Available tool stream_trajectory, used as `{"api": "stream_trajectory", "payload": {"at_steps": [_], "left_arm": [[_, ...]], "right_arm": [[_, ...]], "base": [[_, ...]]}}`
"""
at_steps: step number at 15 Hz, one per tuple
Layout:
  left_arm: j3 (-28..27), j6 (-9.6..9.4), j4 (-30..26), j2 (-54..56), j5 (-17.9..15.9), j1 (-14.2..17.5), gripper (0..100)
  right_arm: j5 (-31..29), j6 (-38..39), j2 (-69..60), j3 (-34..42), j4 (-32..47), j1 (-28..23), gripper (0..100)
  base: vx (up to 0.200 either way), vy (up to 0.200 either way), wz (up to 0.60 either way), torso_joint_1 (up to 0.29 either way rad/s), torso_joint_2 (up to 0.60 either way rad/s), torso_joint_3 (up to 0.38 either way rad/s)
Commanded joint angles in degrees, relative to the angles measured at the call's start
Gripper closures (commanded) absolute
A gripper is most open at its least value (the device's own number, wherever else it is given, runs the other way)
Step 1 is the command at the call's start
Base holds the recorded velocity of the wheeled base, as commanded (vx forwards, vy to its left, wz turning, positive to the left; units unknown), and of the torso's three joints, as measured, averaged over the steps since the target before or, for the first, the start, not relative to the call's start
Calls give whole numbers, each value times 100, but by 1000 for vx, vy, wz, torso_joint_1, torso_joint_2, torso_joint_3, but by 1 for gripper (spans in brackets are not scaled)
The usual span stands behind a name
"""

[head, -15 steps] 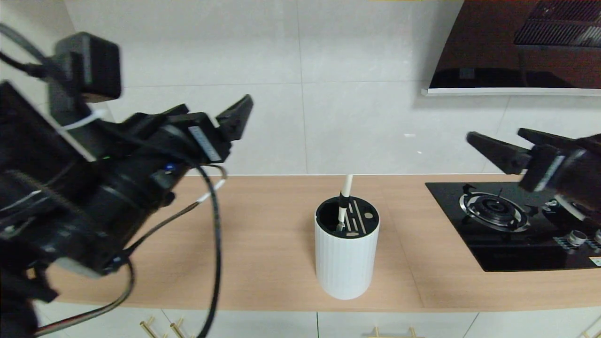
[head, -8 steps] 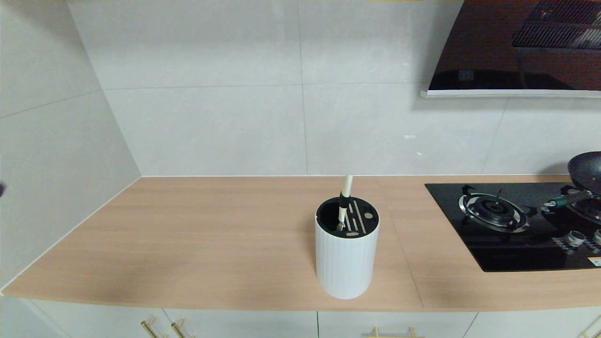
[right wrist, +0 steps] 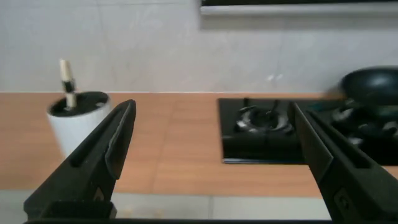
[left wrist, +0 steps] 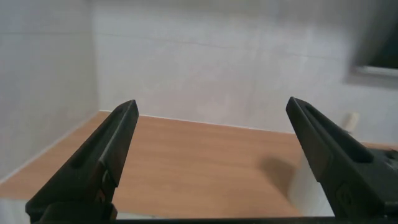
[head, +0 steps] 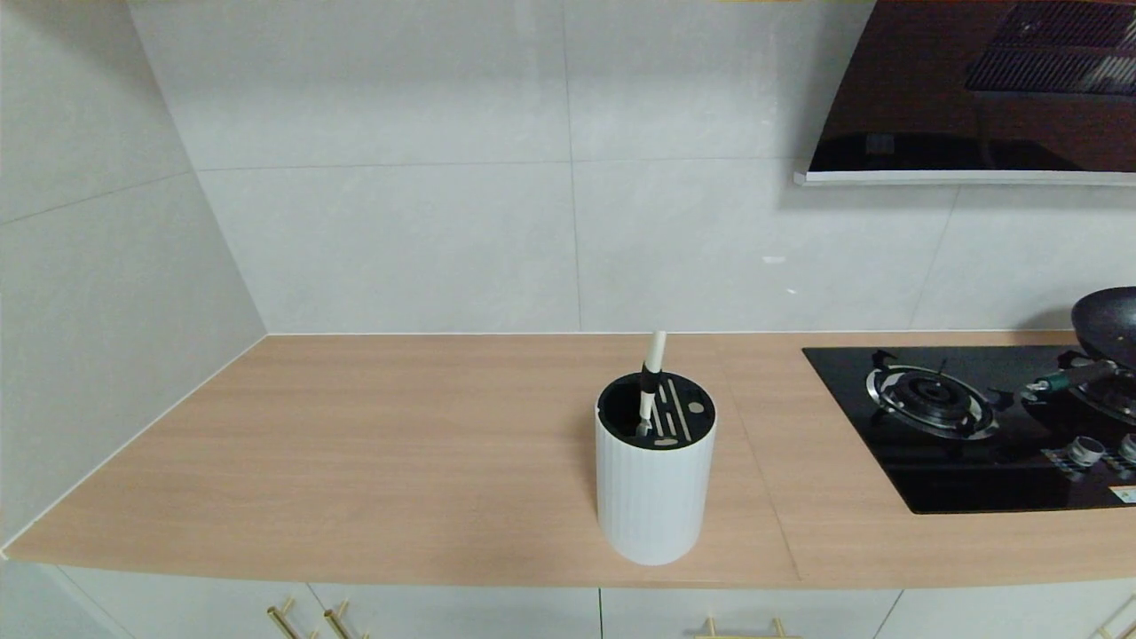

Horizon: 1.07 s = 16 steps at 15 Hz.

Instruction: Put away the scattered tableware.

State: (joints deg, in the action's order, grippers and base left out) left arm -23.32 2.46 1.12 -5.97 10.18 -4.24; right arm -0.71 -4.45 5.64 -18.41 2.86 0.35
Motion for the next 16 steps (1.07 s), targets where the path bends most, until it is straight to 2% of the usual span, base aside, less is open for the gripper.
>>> {"api": "stream_trajectory", "payload": {"at_steps": [1,2,3,4,5,6,7,8,10,11,13,16], "left_arm": [[689,-273,-15,597,-121,407,0],[943,-299,11,597,46,407,0],[1506,-404,152,597,256,407,0],[1857,-448,345,597,248,407,0],[2200,-457,529,597,204,407,0],[2332,-501,433,597,81,407,0],[2332,-440,116,597,2,407,0],[2332,-369,125,597,-25,407,0],[2332,-123,-15,597,-464,407,0],[2332,-141,-42,597,-508,407,0],[2332,-299,-68,597,-684,398,0],[2332,-211,-77,597,-719,398,0]], "right_arm": [[-149,-188,-283,566,-181,-167,0],[-211,-223,-301,812,-269,-167,0],[-219,-258,-564,1428,-568,-71,0],[-246,-249,-556,1841,-937,-62,0],[-237,-205,-556,1841,-1007,-62,0],[-228,-205,-556,1841,-928,-62,0],[-211,-241,-556,1841,-787,-62,0],[-158,-232,-547,1841,-497,-62,0],[18,-118,-547,1841,-401,-62,0],[36,-3,-547,1841,-392,-62,0],[106,-3,-547,1841,-392,-44,0],[141,6,-547,1841,-401,-35,0]], "base": [[0,0,0,0,0,0],[0,0,0,0,0,0],[0,0,0,0,0,0],[0,0,0,0,0,0],[0,0,0,0,0,0],[0,0,0,0,0,0],[0,0,0,0,0,0],[0,0,0,0,0,0],[0,0,0,0,0,0],[0,0,0,0,0,0],[0,0,0,0,0,0],[0,0,0,0,0,0]]}}
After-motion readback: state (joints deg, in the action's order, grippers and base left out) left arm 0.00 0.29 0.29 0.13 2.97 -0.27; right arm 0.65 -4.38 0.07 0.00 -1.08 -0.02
